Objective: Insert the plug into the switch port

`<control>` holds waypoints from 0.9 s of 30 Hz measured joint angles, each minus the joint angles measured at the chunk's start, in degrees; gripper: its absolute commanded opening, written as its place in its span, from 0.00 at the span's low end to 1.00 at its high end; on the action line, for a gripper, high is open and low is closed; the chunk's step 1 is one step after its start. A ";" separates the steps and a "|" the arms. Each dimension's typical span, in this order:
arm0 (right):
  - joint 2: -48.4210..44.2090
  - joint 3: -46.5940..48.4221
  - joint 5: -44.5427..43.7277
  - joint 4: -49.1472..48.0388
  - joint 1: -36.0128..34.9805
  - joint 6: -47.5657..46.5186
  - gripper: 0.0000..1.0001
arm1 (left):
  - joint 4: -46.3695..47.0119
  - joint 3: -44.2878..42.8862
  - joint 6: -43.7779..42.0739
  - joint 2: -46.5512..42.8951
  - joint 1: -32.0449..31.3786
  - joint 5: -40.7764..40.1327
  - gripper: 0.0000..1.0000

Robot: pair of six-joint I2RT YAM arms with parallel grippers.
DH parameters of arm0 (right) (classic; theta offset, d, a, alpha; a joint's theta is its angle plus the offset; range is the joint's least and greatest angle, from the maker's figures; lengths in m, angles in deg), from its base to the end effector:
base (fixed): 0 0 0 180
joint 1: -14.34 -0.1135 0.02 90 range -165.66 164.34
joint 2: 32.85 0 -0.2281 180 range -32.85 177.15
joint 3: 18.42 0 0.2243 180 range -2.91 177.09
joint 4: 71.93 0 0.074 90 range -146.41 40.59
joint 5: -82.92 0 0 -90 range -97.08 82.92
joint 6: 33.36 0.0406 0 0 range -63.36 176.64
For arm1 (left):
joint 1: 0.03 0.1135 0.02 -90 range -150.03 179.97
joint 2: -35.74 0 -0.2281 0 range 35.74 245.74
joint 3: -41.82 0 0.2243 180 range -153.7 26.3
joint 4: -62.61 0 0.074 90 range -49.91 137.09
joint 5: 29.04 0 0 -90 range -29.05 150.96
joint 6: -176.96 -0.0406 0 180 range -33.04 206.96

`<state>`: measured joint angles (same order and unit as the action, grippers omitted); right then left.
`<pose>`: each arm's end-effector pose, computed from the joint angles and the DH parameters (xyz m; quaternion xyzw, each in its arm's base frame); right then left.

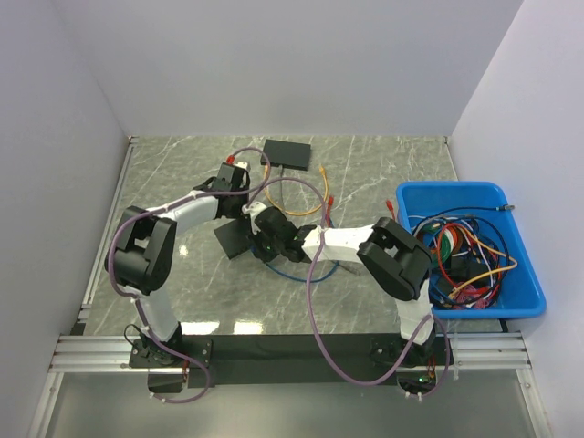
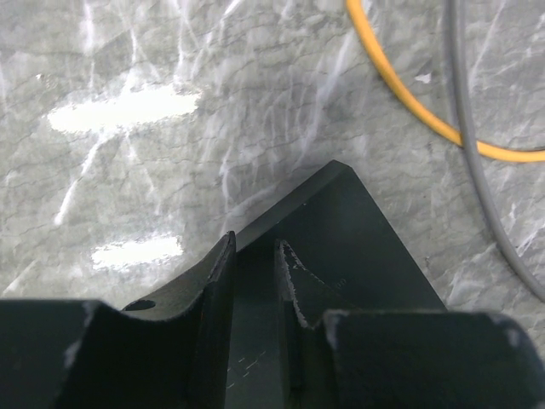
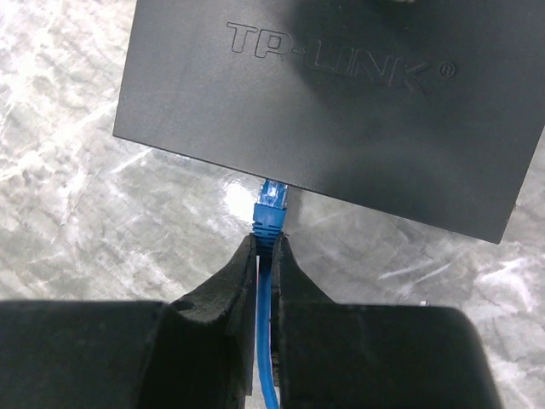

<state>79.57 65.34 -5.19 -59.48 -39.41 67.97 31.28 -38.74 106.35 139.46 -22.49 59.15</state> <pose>0.2296 0.3154 0.1414 -0.3357 0.8461 0.2352 0.3407 0.3211 -0.1313 0.1536 0.0207 0.9520 -0.0948 0.2902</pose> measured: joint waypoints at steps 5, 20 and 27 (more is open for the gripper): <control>0.04 0.00 -1.64 0.94 -0.07 1.95 0.00 | 3.06 1.46 0.09 -0.66 -0.37 1.70 0.25; -5.11 -10.84 -8.92 -11.61 -2.14 -1.03 0.00 | 9.42 13.16 18.36 -7.08 -2.23 22.97 0.27; -9.44 -16.46 -12.68 -15.39 1.18 1.92 0.00 | -1.18 15.39 20.41 -14.23 -1.55 20.15 0.39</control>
<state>70.13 48.88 -17.87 -74.87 -38.23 69.90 30.10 -23.35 126.77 125.23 -24.04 79.30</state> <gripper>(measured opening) 0.101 0.352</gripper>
